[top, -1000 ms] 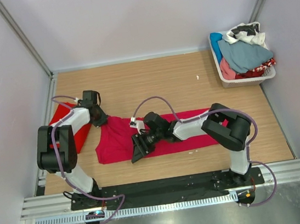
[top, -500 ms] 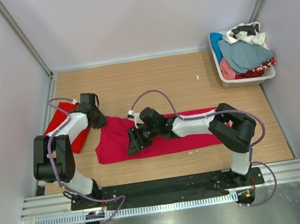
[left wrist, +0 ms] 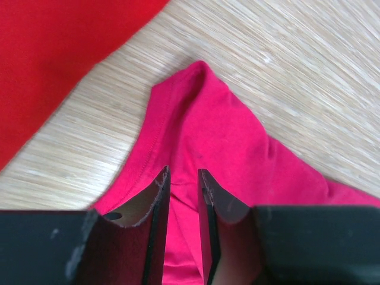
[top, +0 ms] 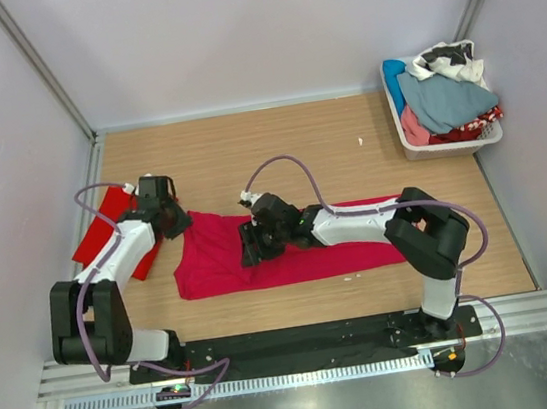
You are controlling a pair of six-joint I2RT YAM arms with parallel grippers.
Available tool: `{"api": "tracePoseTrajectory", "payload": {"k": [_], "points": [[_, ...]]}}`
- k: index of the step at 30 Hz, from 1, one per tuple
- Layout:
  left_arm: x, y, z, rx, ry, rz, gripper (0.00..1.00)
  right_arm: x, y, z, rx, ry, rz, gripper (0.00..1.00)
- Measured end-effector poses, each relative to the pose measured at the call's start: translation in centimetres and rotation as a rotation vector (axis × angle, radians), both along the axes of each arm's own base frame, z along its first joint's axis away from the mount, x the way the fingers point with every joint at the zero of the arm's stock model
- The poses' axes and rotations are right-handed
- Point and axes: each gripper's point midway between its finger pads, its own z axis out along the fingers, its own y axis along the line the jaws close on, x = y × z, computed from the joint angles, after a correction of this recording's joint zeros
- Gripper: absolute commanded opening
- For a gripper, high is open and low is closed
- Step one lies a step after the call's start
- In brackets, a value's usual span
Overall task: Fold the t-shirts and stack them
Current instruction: Fold the tshirt
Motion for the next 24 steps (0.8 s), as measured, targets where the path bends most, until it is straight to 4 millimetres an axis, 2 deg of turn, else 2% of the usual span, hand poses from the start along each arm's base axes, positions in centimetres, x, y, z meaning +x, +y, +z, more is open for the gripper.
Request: {"api": "tracePoseTrajectory", "payload": {"k": [6, 9, 16, 22, 24], "points": [[-0.3, -1.6, 0.5, -0.009, -0.014, -0.049, 0.24, 0.5, -0.8, -2.8, -0.077, 0.011, -0.036, 0.51], [-0.5, -2.1, 0.3, -0.014, -0.005, -0.065, 0.23, 0.9, -0.7, -2.7, -0.084, 0.003, -0.05, 0.49], [-0.8, -2.7, -1.6, -0.016, 0.054, -0.084, 0.21, 2.0, -0.3, -2.3, -0.085, -0.023, -0.089, 0.36], [-0.9, -2.8, -1.8, -0.015, 0.06, -0.089, 0.21, 2.7, -0.1, -2.8, -0.105, -0.025, -0.11, 0.3], [-0.9, -2.8, -1.8, -0.015, 0.06, -0.09, 0.21, 2.7, -0.2, -3.3, -0.118, -0.021, -0.115, 0.25]]}}
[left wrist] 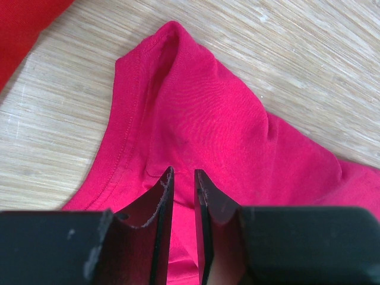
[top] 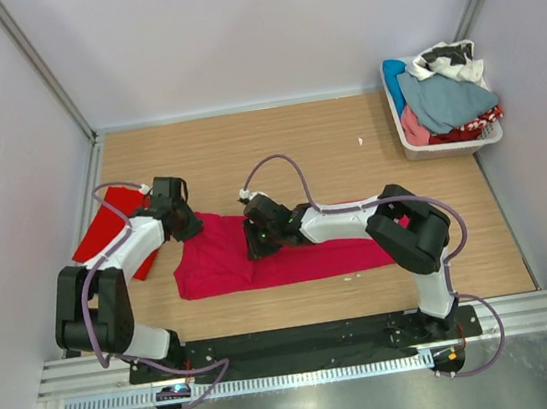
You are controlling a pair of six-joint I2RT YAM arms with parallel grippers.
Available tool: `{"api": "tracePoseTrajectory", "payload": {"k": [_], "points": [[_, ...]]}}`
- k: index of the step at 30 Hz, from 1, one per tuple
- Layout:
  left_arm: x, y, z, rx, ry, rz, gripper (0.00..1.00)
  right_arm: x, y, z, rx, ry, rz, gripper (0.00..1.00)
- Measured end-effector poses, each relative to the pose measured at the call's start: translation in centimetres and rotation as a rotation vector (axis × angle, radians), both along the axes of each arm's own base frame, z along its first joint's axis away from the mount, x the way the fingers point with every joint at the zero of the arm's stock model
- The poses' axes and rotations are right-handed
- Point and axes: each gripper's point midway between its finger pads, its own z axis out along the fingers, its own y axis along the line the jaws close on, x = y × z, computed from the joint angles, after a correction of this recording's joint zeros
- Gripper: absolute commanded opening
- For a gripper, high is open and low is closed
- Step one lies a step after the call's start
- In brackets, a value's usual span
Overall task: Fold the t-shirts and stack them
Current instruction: Fold the tshirt
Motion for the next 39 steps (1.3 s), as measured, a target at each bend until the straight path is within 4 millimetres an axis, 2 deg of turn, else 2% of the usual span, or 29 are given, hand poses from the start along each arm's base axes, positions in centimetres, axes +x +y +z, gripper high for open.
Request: {"api": "tracePoseTrajectory", "payload": {"k": [1, 4, 12, 16, 19, 23, 26, 29, 30, 31, 35, 39], "points": [[0.0, 0.0, 0.0, 0.0, 0.0, 0.0, 0.21, 0.0, -0.1, -0.2, -0.007, 0.002, -0.003, 0.15], [0.0, 0.0, 0.0, 0.001, 0.0, -0.001, 0.21, 0.1, -0.2, -0.4, -0.017, 0.006, -0.013, 0.01], [-0.1, -0.3, 0.0, 0.002, 0.0, -0.013, 0.2, -0.7, 0.6, -0.1, -0.003, 0.012, 0.011, 0.01], [-0.2, -0.3, 0.0, 0.003, 0.003, -0.013, 0.2, -3.1, 3.0, 1.1, 0.035, 0.007, 0.091, 0.01], [-0.3, -0.3, 0.2, 0.003, 0.0, -0.013, 0.2, -5.5, 4.9, 2.2, 0.073, 0.01, 0.17, 0.05], [-0.3, -0.3, 0.3, 0.003, -0.001, -0.013, 0.2, -7.8, 6.6, 3.4, 0.11, 0.018, 0.25, 0.07], [-0.4, -0.3, 0.3, 0.003, 0.0, -0.013, 0.2, -8.6, 7.4, 4.1, 0.135, 0.026, 0.286, 0.11], [-0.4, -0.3, 0.3, 0.003, 0.001, -0.013, 0.2, -9.5, 8.0, 4.2, 0.156, 0.048, 0.319, 0.46], [-0.4, -0.3, 0.3, 0.003, 0.001, -0.013, 0.21, -9.7, 8.2, 4.2, 0.162, 0.056, 0.329, 0.64], [-0.4, -0.3, 0.3, 0.003, 0.001, -0.013, 0.2, -10.0, 8.3, 4.1, 0.167, 0.062, 0.343, 0.66], [-0.3, 0.0, 0.3, 0.014, 0.0, -0.006, 0.21, -10.7, 8.5, 4.1, 0.177, 0.078, 0.367, 0.66], [-0.9, 0.7, 0.4, 0.042, -0.015, 0.017, 0.29, -10.3, 7.6, 4.4, 0.172, 0.071, 0.351, 0.62]]}}
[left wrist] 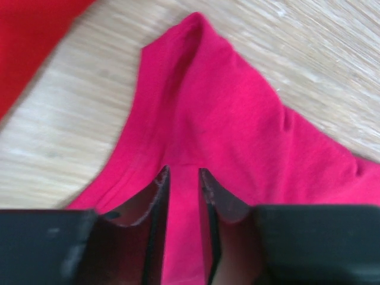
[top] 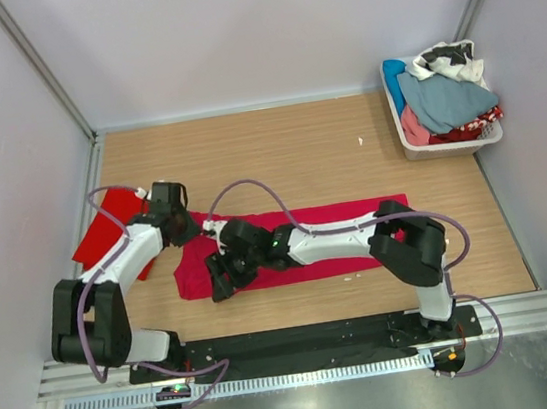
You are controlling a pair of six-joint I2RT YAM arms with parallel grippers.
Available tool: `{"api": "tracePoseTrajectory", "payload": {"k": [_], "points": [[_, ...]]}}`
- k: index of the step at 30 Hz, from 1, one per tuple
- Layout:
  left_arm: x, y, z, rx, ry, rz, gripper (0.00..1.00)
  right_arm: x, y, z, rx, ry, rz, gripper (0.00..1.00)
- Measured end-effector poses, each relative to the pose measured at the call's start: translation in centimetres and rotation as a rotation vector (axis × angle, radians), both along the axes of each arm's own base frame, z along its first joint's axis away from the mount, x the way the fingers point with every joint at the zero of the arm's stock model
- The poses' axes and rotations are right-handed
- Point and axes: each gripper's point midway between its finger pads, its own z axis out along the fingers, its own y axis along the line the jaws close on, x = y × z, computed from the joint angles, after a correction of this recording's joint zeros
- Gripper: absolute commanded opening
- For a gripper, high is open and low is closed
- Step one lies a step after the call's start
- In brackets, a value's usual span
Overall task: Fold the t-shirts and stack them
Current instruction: Fold the tshirt
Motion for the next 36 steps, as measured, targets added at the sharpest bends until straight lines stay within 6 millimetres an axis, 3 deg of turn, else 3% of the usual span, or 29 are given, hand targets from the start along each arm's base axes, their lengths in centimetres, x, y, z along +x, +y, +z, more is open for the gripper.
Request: {"api": "tracePoseTrajectory", "payload": {"k": [1, 2, 4, 9, 12, 16, 20, 25, 30, 31, 36], "points": [[-0.3, 0.3, 0.1, 0.009, -0.008, 0.008, 0.36, 0.4, -0.6, 0.2, -0.003, -0.004, -0.015, 0.62], [-0.8, 0.7, 0.4, 0.019, -0.018, 0.017, 0.53, 1.0, -1.3, 0.5, -0.005, -0.01, -0.035, 0.62], [-1.4, 1.1, 1.1, 0.024, -0.044, 0.039, 0.57, 2.8, -3.3, 1.4, -0.006, -0.03, -0.095, 0.62], [-2.5, 2.0, 2.3, 0.03, -0.094, 0.086, 0.54, 8.0, -9.8, 4.4, 0.006, -0.095, -0.284, 0.62], [-3.4, 2.6, 1.6, 0.054, -0.068, 0.109, 0.46, 10.7, -14.6, 5.4, -0.021, -0.151, -0.41, 0.62], [-4.3, 3.0, 0.1, 0.075, -0.016, 0.115, 0.4, 12.4, -19.6, 5.3, -0.124, -0.224, -0.526, 0.65], [-4.6, 2.8, -1.7, 0.077, 0.048, 0.104, 0.43, 13.5, -23.9, 3.9, -0.286, -0.283, -0.614, 0.8], [-4.6, 2.3, -3.4, 0.067, 0.102, 0.085, 0.44, 13.1, -29.0, 1.2, -0.496, -0.318, -0.698, 0.82], [-3.3, 1.6, -3.8, 0.051, 0.112, 0.072, 0.42, 11.8, -31.5, 0.1, -0.552, -0.318, -0.726, 0.82], [-3.0, 1.5, -3.8, 0.048, 0.11, 0.071, 0.4, 11.7, -31.7, 0.0, -0.552, -0.318, -0.732, 0.82], [-1.5, 1.1, -3.9, 0.036, 0.094, 0.074, 0.1, 11.0, -32.1, -1.0, -0.55, -0.301, -0.735, 0.82]]}}
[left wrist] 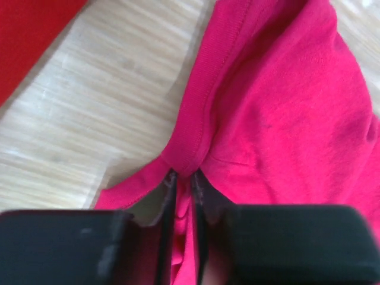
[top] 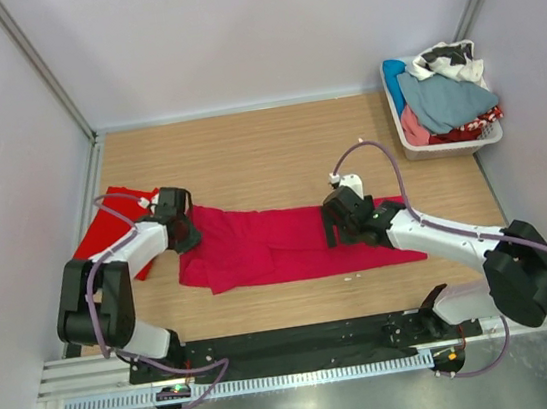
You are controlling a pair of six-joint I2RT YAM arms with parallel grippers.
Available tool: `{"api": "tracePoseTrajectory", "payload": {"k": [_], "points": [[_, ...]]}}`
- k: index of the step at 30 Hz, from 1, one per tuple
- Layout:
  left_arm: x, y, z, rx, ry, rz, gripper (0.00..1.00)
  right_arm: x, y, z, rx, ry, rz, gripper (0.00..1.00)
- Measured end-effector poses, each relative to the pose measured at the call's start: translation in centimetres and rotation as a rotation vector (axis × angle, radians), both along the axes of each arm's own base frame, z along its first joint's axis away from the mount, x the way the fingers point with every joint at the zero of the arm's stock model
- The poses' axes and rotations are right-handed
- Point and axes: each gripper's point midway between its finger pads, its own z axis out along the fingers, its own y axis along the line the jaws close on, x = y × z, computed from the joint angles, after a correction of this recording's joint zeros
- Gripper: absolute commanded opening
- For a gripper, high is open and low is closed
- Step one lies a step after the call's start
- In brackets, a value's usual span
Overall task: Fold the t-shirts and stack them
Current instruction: Fold the tshirt
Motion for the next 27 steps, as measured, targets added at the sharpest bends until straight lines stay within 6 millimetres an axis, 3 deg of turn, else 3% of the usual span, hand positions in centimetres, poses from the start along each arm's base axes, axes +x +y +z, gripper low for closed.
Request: {"api": "tracePoseTrajectory", "payload": {"k": [4, 8, 12, 20, 23, 27], "points": [[2.0, -0.5, -0.1, -0.004, -0.008, -0.007, 0.0, -1.1, -0.4, -1.6, -0.006, 0.049, -0.005, 0.8], [6.8, -1.7, 0.2, -0.016, -0.027, -0.013, 0.0, -1.6, -0.1, -2.8, -0.015, 0.092, 0.006, 0.79], [12.4, -2.9, 0.4, -0.024, -0.044, -0.015, 0.0, -2.2, 0.5, -3.1, -0.031, 0.1, 0.043, 0.79], [26.9, -6.5, 1.5, -0.067, -0.149, -0.037, 0.0, -2.7, 1.6, -3.2, -0.079, 0.102, 0.087, 0.68], [30.2, -7.4, 2.0, -0.086, -0.193, -0.045, 0.0, -2.9, 1.6, -3.8, -0.109, 0.118, 0.099, 0.61], [31.7, -8.2, 2.1, -0.115, -0.214, -0.059, 0.0, -3.6, 2.0, -4.4, -0.13, 0.135, 0.14, 0.59]]}}
